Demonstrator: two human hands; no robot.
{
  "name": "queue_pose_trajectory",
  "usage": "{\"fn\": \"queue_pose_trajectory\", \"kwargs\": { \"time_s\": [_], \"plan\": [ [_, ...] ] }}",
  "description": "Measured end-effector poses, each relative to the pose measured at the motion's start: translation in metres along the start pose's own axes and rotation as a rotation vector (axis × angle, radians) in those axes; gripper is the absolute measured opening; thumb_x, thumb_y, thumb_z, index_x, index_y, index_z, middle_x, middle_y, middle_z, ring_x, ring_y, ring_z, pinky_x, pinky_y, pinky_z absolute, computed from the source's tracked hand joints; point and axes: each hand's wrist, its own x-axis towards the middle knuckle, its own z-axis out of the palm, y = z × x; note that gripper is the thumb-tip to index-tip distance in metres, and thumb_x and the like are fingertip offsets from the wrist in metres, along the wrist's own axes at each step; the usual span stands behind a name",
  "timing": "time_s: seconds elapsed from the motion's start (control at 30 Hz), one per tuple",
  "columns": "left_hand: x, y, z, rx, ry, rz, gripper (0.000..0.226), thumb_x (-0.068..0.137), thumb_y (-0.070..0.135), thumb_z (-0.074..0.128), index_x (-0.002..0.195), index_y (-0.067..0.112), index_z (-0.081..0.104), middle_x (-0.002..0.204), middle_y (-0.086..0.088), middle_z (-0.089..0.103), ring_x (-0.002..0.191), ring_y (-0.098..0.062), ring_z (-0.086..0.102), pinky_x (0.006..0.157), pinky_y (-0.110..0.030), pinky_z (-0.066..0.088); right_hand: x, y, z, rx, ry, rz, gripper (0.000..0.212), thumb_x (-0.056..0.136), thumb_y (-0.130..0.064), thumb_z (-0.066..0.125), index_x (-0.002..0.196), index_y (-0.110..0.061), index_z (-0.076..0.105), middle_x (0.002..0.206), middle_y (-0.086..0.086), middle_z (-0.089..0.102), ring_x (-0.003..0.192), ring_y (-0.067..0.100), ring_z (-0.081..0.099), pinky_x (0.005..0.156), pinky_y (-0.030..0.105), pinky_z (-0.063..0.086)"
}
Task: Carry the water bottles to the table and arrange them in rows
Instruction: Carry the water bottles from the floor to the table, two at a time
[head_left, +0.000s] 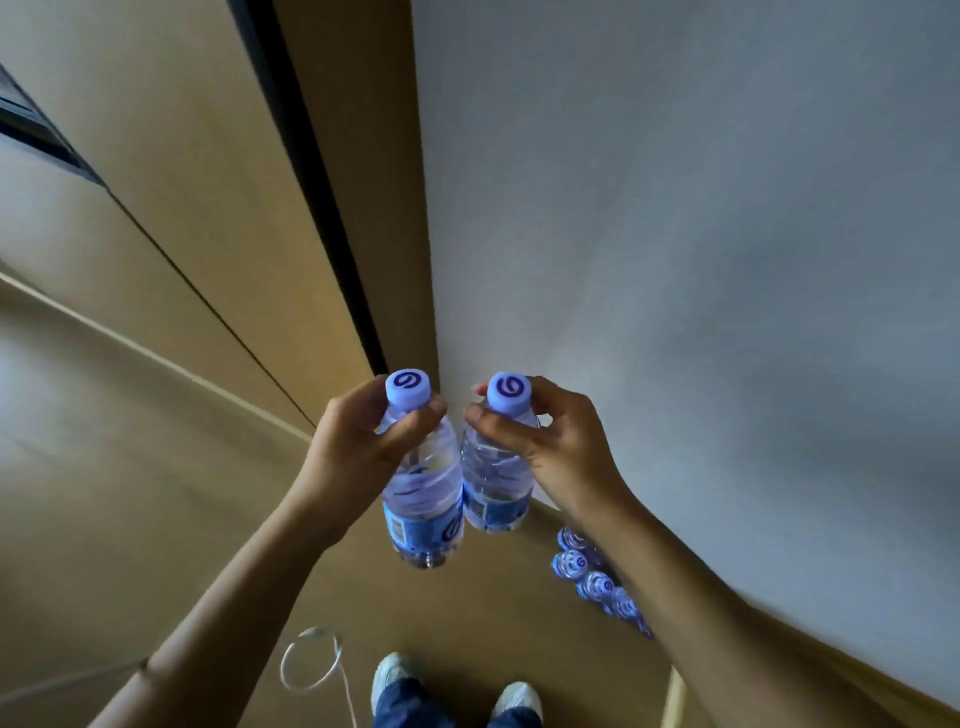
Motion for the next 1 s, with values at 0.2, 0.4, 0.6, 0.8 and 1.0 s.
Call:
{"fn": "queue_pose_trajectory", "kwargs": {
  "time_s": [0.2, 0.4, 0.6, 0.8, 1.0],
  "plan": [
    [-0.038, 0.058, -0.075, -0.065, 0.141, 0.031, 0.019, 0.077, 0.030, 0.076, 0.086, 0.013, 0.076, 0.086, -0.018, 0.073, 0.074, -0.016, 0.065, 0.071, -0.034, 0.056, -0.010, -0.080, 0.056, 0.065, -0.148, -0.071, 0.029, 0.066, -0.041, 0.087, 0.083, -0.020, 0.077, 0.081, 0.010, 0.072, 0.070, 0.011, 0.065, 0.067, 0.022, 0.052],
    [-0.080, 0.093, -0.158, -0.046, 0.288, 0.056, 0.034, 0.068, 0.047, 0.076, 0.084, 0.017, 0.075, 0.082, -0.018, 0.071, 0.077, -0.020, 0.065, 0.084, -0.056, 0.054, -0.026, -0.142, 0.126, 0.156, -0.336, -0.042, 0.039, 0.056, -0.048, 0.088, 0.084, -0.022, 0.079, 0.080, -0.003, 0.076, 0.075, 0.009, 0.071, 0.069, 0.024, 0.057],
    [-0.123, 0.117, -0.247, -0.138, 0.463, 0.072, 0.035, 0.062, 0.044, 0.081, 0.083, 0.016, 0.078, 0.077, -0.004, 0.067, 0.075, -0.017, 0.060, 0.088, -0.059, 0.054, -0.043, -0.199, 0.213, 0.185, -0.468, -0.051, 0.031, 0.061, -0.038, 0.088, 0.083, -0.018, 0.080, 0.076, -0.003, 0.073, 0.072, 0.011, 0.066, 0.078, 0.032, 0.058],
    [-0.168, 0.119, -0.320, -0.245, 0.625, 0.110, 0.031, 0.058, 0.039, 0.083, 0.082, 0.019, 0.080, 0.079, -0.005, 0.073, 0.076, -0.020, 0.065, 0.091, -0.058, 0.052, -0.060, -0.231, 0.300, 0.234, -0.648, -0.064, 0.011, 0.072, -0.019, 0.087, 0.079, -0.015, 0.080, 0.074, 0.000, 0.072, 0.066, 0.013, 0.065, 0.068, 0.027, 0.057],
    [-0.190, 0.107, -0.380, -0.258, 0.784, 0.121, 0.031, 0.059, 0.037, 0.084, 0.081, 0.016, 0.079, 0.079, -0.009, 0.072, 0.078, -0.023, 0.063, 0.090, -0.064, 0.051, -0.060, -0.243, 0.379, 0.237, -0.745, -0.042, 0.023, 0.070, -0.022, 0.088, 0.083, -0.006, 0.078, 0.074, 0.004, 0.069, 0.067, 0.017, 0.062, 0.068, 0.030, 0.055]
  ]
}}
